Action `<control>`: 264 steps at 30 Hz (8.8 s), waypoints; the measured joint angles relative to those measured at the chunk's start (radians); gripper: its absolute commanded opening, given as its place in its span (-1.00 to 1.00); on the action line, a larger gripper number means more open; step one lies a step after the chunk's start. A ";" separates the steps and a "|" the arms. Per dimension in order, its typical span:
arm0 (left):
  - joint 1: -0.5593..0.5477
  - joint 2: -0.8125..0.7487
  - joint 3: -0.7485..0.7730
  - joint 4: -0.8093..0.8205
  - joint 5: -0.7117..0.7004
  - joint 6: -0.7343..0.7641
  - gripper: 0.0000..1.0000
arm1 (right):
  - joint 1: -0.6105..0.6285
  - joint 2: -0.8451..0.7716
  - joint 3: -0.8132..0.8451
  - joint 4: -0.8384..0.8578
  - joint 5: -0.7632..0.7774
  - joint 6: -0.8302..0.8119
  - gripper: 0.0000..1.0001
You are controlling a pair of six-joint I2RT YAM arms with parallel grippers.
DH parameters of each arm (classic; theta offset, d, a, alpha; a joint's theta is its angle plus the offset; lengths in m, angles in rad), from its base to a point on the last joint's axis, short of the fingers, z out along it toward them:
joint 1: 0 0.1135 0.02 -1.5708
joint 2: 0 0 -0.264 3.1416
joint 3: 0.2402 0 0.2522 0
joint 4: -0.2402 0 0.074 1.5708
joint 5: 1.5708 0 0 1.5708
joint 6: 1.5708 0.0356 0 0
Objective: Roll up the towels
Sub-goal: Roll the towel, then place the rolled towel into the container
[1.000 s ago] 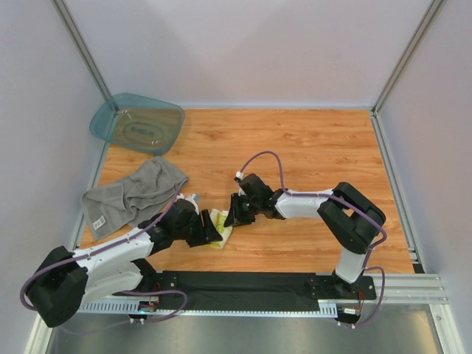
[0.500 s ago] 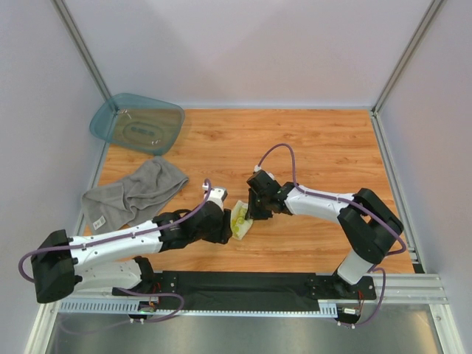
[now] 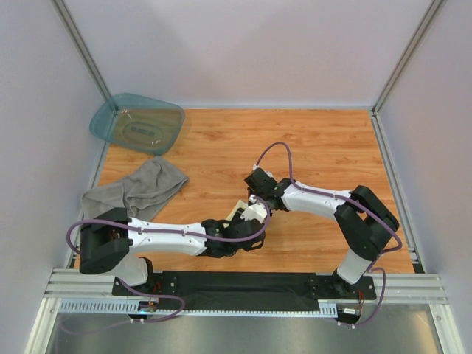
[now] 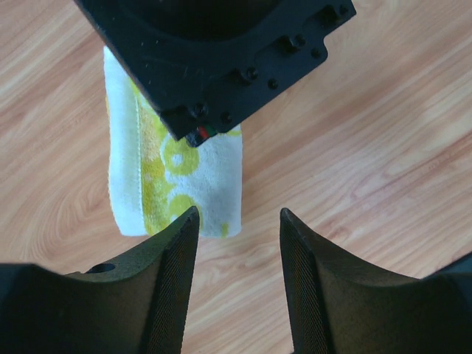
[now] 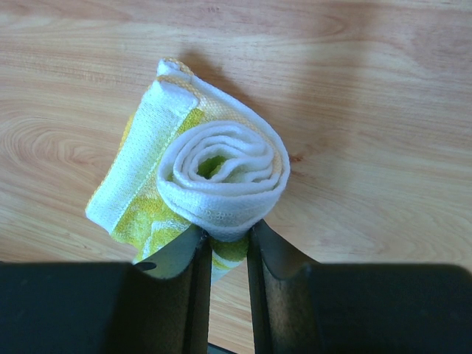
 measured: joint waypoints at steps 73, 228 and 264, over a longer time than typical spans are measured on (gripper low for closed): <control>0.223 0.050 -0.111 0.214 0.203 -0.017 -1.00 | -0.317 0.055 0.017 -0.058 -0.421 -0.188 -0.04; 1.286 0.410 0.991 -0.346 0.549 0.292 -1.00 | -0.204 -0.495 -0.322 0.316 -0.459 -0.045 0.40; 1.476 1.064 1.464 -0.423 0.927 0.319 -1.00 | -0.234 -0.419 -0.259 0.161 -0.495 -0.174 0.38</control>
